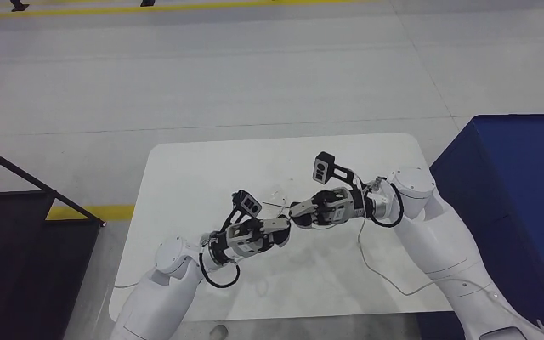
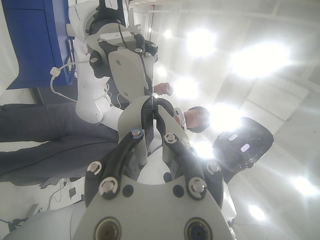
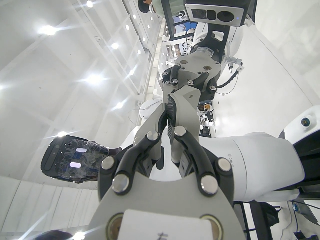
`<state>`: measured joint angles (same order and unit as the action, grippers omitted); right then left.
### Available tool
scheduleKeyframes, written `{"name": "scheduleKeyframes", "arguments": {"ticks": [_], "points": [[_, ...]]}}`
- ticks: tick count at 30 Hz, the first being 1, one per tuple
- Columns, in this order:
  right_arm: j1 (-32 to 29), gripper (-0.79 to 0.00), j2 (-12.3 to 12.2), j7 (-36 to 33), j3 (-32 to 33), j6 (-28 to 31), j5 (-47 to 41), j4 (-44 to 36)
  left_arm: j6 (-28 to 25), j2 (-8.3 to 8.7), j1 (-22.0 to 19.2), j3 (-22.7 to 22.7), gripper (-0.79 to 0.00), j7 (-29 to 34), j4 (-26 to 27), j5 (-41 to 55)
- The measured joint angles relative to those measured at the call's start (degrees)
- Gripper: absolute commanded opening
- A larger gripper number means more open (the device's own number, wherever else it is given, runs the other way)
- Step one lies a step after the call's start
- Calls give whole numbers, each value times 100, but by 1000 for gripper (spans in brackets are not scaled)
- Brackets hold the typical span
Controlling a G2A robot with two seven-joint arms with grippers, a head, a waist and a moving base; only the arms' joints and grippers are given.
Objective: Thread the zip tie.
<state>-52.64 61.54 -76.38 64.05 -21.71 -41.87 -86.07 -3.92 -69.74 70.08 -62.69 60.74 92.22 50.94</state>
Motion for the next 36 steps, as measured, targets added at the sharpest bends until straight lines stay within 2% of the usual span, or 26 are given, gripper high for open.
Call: {"name": "scheduleKeyframes", "arguments": {"ticks": [7,13,16,21,26,30,33,36], "points": [[-46,-785,-30,38,85,126,-50,-108,-125,21,109,-195,0,-139,96,-9],[-193,-785,-76,57,313,242,-224,-171,-423,41,176,-563,0,-358,-163,160],[-193,-785,-75,58,310,239,-227,-170,-639,32,156,-624,0,-551,-313,165],[-212,-785,-73,88,305,279,-225,-219,-593,32,157,-622,0,-522,-306,160],[-360,-785,-59,314,594,1379,-477,-1446,-594,32,157,-622,0,-523,-306,160],[-550,-785,-47,861,894,1863,-801,-2601,-594,32,157,-622,0,-523,-306,161],[-642,-785,-53,1373,1105,2214,-419,-3340,-594,32,157,-622,0,-523,-306,161],[-766,-785,-54,1989,1172,2644,496,-3881,-594,32,157,-622,0,-523,-306,161]]}}
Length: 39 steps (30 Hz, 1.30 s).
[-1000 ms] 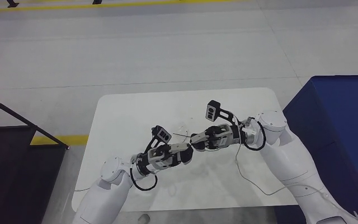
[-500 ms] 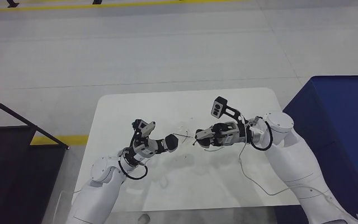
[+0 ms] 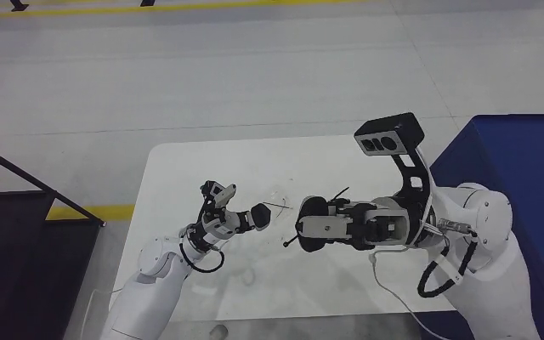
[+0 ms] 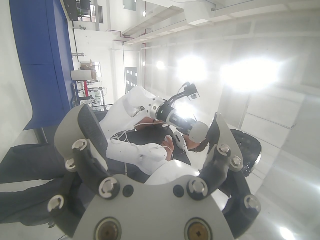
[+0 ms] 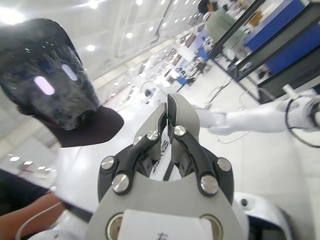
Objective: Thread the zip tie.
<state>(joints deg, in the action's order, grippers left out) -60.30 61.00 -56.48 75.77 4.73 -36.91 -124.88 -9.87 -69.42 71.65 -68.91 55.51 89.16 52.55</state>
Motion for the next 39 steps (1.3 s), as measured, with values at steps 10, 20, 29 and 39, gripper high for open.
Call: {"name": "scheduleKeyframes", "arguments": {"ticks": [10,20,29,39], "points": [[-263,-785,76,967,-222,1347,1048,-372,0,0,0,0,0,0,0,0],[-265,-785,76,985,-208,1380,1117,-375,0,0,0,0,0,0,0,0],[-74,-785,106,1247,-436,-1703,-1814,-274,0,0,0,0,0,0,0,0],[155,-785,141,1386,-447,-2899,-3133,-255,0,0,0,0,0,0,0,0]]}}
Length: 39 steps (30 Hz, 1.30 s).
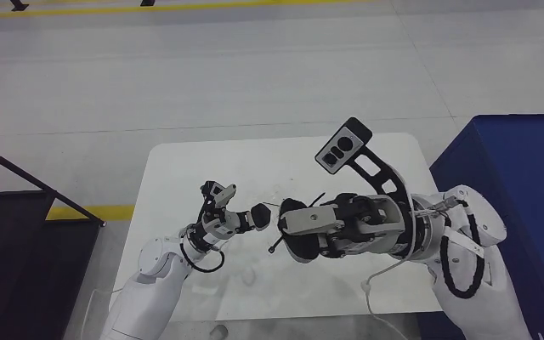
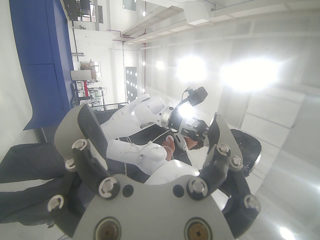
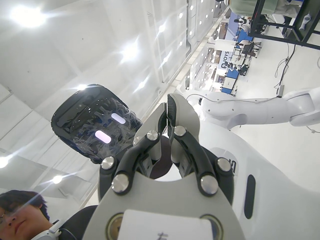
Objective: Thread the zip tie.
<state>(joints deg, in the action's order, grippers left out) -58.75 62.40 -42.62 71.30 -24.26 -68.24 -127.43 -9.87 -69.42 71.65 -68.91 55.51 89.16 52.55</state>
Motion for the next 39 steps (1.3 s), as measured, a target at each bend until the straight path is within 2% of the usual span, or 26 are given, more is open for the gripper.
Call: {"name": "scheduleKeyframes", "arguments": {"ticks": [3,5,7,10,13,19,22,24,27,30,34,37,39], "points": [[35,-785,17,65,82,455,110,-77,0,0,0,0,0,0,0,0],[23,-785,24,193,185,1285,828,-197,0,0,0,0,0,0,0,0],[-109,-785,38,390,208,2260,1910,-285,0,0,0,0,0,0,0,0],[-336,-785,51,689,140,3172,3225,-366,0,0,0,0,0,0,0,0],[-470,-785,71,763,-15,3821,4112,-474,0,0,0,0,0,0,0,0],[-557,-785,100,536,-204,5180,5084,-620,0,0,0,0,0,0,0,0],[-665,-785,121,662,-240,5753,4998,-602,0,0,0,0,0,0,0,0],[-711,-785,127,740,-195,5922,4941,-591,0,0,0,0,0,0,0,0],[-770,-785,124,703,-209,5731,4758,-513,0,0,0,0,0,0,0,0],[-679,-785,103,346,-365,4769,4086,-316,0,0,0,0,0,0,0,0],[-383,-785,89,-204,-473,3057,2913,69,0,0,0,0,0,0,0,0],[-246,-785,104,-317,-450,2424,2193,176,0,0,0,0,0,0,0,0],[-206,-785,105,-389,-433,2347,2179,204,0,0,0,0,0,0,0,0]]}}
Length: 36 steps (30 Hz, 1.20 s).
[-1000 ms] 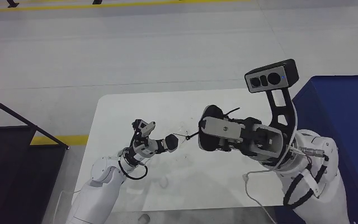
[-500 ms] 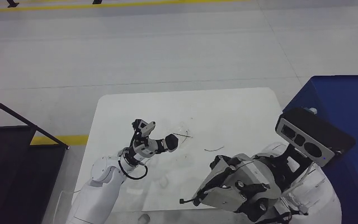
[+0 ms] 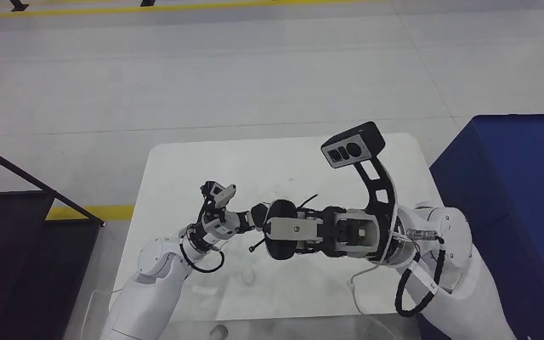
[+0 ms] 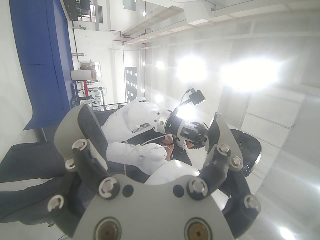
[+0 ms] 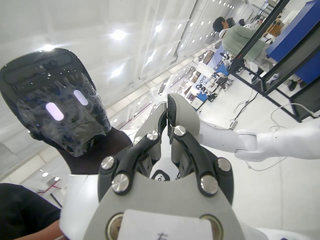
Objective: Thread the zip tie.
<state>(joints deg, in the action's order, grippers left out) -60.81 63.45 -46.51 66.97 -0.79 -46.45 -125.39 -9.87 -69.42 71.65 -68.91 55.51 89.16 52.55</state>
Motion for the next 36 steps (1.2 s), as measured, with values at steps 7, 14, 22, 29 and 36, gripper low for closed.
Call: {"name": "scheduleKeyframes", "arguments": {"ticks": [7,14,22,29,36], "points": [[-78,-785,-13,96,298,1087,1348,86,0,0,0,0,0,0,0,0],[-369,-785,-126,146,1464,688,1000,1581,0,0,0,0,0,0,0,0],[-443,-785,-301,-659,2735,212,659,3278,0,0,0,0,0,0,0,0],[-396,-785,-307,-745,2792,116,473,3455,-5,1,-6,7,0,-6,12,-9],[-396,-785,-307,-745,2792,116,472,3455,1655,-82,-1164,1082,0,-1868,912,-2971]]}}
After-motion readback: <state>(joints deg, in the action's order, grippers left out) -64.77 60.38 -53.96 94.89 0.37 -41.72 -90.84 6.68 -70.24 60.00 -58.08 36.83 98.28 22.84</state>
